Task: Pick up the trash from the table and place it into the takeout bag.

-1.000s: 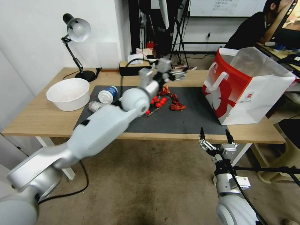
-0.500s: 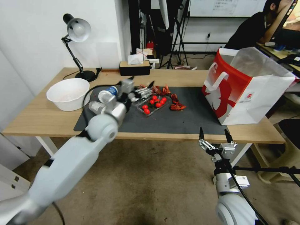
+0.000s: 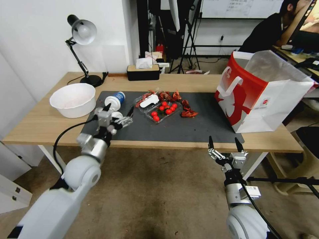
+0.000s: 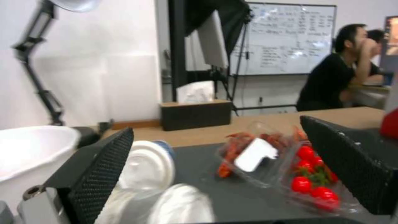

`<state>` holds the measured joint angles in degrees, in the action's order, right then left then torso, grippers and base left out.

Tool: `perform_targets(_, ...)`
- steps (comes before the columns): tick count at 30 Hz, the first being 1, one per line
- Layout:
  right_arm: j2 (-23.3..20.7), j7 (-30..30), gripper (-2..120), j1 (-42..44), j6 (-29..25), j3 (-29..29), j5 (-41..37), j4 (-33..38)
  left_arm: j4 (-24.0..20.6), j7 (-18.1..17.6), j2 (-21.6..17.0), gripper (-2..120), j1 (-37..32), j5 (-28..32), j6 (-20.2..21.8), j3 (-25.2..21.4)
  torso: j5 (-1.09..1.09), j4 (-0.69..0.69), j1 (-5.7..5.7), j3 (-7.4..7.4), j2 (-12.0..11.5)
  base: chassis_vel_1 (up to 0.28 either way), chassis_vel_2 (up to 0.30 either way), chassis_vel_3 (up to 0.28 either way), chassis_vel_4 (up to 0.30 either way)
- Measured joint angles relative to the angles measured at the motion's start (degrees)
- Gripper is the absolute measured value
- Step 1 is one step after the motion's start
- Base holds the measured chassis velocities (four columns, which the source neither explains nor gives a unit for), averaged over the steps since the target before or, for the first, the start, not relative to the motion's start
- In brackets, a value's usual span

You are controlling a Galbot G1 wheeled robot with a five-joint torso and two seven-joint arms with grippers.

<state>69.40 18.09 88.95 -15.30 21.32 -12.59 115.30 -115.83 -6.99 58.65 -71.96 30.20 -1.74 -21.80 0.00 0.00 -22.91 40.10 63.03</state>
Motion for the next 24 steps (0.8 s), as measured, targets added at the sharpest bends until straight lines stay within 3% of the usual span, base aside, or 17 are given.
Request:
perform_targets(7, -0.11, -0.02, 100, 0.00, -0.17, -0.04, 0.02, -0.10, -1.96, 1.32, 2.84, 100, -9.01, -3.05, -2.59, -6.03, -0.01, 0.01, 0.00, 0.00, 0.00, 0.000, 0.000, 0.000, 0.000)
perform_targets(24, -0.31, -0.15, 100, -0.27, -1.01, -0.16, 0.02, -1.30, 1.15, 4.40, 7.83, 100, -19.86, -10.29, -12.51, -9.30, 0.00, 0.00, -0.01, 0.00, 0.00, 0.000, 0.000, 0.000, 0.000)
